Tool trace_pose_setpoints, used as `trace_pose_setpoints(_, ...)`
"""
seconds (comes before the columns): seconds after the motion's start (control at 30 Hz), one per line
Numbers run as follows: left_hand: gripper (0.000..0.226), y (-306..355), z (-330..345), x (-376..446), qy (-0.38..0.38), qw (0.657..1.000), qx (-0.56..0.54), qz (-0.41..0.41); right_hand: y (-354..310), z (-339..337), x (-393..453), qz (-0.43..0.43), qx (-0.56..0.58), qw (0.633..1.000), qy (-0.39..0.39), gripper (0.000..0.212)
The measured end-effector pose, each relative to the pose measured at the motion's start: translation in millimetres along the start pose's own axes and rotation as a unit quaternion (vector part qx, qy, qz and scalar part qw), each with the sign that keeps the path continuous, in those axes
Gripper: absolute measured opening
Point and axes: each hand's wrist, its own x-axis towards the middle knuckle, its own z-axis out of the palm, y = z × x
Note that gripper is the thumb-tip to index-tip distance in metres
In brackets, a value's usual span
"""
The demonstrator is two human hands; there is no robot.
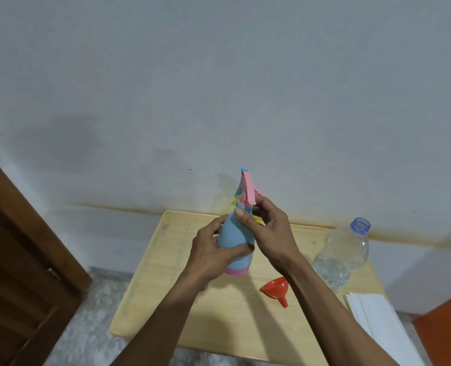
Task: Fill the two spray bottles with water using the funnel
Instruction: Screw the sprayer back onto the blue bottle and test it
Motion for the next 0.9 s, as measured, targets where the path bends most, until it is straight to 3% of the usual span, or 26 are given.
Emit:
trace_pose_setpoints(0.1, 0.08, 2.0, 0.7, 1.3, 0.006, 1.0, -0.003, 0.005, -0.8, 1.7, 1.3, -0.002, 0.0, 1.0, 0.002, 0.013)
trace_pose_setpoints(0.23, 0.081, 4.4, 3.8, 2.8, 0.005, 1.0, -0.021, 0.006, 1.8, 7.8, 3.0, 0.015, 0.023, 0.999, 0.041, 0.023)
trace_pose_setpoints(0.73, 0.071, 14.0, 2.1, 8.3, -0.02, 0.999, -0.044, 0.005, -3.0, 5.2, 3.7, 0.043, 0.077, 0.996, 0.002, 0.017)
trace_pose_setpoints(0.9, 0.073, 17.2, 3.7, 8.0, -0.039, 0.998, -0.053, 0.003, -2.1, 0.3, 6.1, 0.054, 0.097, 0.994, -0.013, 0.034)
